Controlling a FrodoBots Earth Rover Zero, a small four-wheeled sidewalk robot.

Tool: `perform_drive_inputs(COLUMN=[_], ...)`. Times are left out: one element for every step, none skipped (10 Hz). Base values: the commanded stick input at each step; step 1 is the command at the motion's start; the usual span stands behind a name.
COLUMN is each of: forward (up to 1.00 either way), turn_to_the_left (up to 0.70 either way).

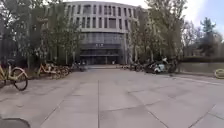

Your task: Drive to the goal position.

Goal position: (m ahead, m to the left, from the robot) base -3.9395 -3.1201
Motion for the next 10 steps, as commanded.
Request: perform_drive_inputs(forward=[0.7, 0.7, 0.7, 0.7, 0.7, 0.7, 0.7, 0.7, 0.7, 0.7], turn_to_the_left=[-0.35, -0.35, -0.35, -0.35, -0.24, 0.0, 0.0, 0.0, 0.0, 0.0])
